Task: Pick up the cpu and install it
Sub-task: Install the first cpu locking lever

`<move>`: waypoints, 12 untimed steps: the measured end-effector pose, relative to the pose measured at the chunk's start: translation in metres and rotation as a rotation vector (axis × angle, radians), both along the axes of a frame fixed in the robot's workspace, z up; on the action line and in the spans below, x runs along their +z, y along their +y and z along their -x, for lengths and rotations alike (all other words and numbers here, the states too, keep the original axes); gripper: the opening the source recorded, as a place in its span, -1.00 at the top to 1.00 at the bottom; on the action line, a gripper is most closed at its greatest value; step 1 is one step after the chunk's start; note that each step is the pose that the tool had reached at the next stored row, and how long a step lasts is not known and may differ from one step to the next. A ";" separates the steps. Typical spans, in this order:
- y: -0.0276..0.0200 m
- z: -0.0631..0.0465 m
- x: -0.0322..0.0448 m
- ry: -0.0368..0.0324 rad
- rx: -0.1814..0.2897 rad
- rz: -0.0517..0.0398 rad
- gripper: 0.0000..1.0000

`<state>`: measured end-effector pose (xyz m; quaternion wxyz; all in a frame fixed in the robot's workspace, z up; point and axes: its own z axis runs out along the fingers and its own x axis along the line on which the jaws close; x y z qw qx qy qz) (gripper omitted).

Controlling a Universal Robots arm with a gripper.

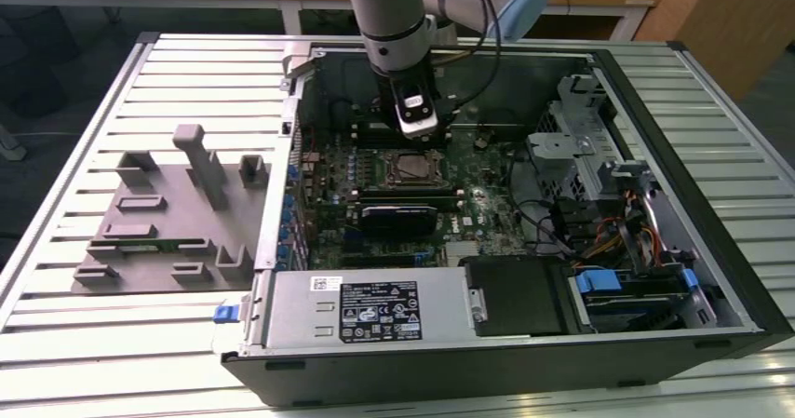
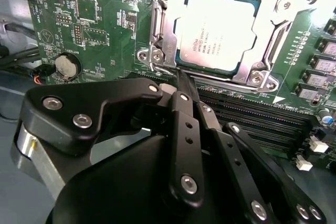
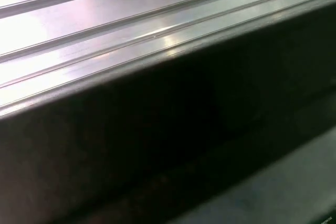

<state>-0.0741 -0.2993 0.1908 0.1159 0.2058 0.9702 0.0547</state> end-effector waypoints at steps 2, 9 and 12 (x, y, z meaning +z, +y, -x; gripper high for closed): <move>-0.0008 0.000 0.0000 0.0000 0.000 -0.0030 0.79; -0.0033 -0.001 0.0000 0.0001 0.000 -0.0186 0.79; -0.0048 -0.001 0.0000 0.0000 0.000 -0.0251 0.79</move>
